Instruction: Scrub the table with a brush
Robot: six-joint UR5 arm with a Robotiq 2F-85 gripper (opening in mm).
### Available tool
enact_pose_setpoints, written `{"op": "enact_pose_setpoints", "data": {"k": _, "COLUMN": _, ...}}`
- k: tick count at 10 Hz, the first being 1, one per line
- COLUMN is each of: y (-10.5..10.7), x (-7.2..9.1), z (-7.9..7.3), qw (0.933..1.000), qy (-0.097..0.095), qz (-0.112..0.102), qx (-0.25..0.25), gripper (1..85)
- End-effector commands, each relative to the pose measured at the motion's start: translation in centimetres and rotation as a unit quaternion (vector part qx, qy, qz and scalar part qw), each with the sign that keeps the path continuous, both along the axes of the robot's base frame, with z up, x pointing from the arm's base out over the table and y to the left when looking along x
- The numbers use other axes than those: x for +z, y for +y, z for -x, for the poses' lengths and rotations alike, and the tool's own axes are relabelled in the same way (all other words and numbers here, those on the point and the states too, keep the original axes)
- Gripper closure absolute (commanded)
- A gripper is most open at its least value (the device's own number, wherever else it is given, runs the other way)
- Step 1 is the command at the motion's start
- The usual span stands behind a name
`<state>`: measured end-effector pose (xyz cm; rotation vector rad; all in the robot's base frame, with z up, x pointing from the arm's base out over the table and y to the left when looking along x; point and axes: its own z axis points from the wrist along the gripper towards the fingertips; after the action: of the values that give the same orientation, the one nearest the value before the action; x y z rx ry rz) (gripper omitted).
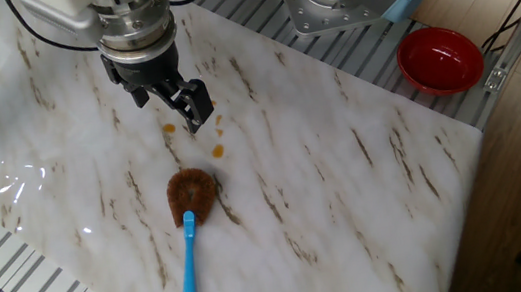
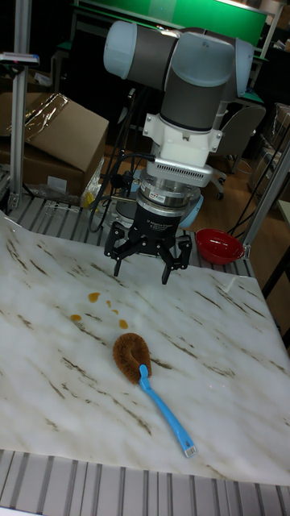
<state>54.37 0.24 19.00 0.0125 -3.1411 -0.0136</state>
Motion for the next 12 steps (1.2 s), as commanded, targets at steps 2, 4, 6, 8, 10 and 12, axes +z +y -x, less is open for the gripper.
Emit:
{"op": "enact_pose_setpoints", "data": {"k": 2, "y": -3.7, "x": 0.6, "z": -3.9, "qw": 0.9874, "qy": -0.067, "qz": 0.086, "qx": 0.115, "gripper": 83.3}}
{"op": "enact_pose_setpoints", "data": {"k": 4, "y": -3.6, "x": 0.5, "z": -4.0, "qw": 0.9874, "qy": -0.067, "qz": 0.086, "qx": 0.114, "gripper": 83.3}}
{"op": "enact_pose_setpoints", "data": {"k": 6, "y": -3.6, "x": 0.5, "z": -3.9, "qw": 0.9877, "qy": -0.068, "qz": 0.085, "qx": 0.113, "gripper": 83.3}}
{"op": "enact_pose_setpoints", "data": {"k": 8, "y": -3.2, "x": 0.4, "z": -3.9, "qw": 0.9889, "qy": -0.069, "qz": 0.078, "qx": 0.106, "gripper": 83.3}}
{"op": "enact_pose_setpoints", "data": {"k": 10, "y": -2.3, "x": 0.3, "z": -3.8, "qw": 0.9913, "qy": -0.067, "qz": 0.062, "qx": 0.094, "gripper": 83.3}}
{"op": "enact_pose_setpoints", "data": {"k": 12, "y": -1.3, "x": 0.7, "z": -4.5, "qw": 0.989, "qy": -0.081, "qz": 0.052, "qx": 0.113, "gripper": 81.7}}
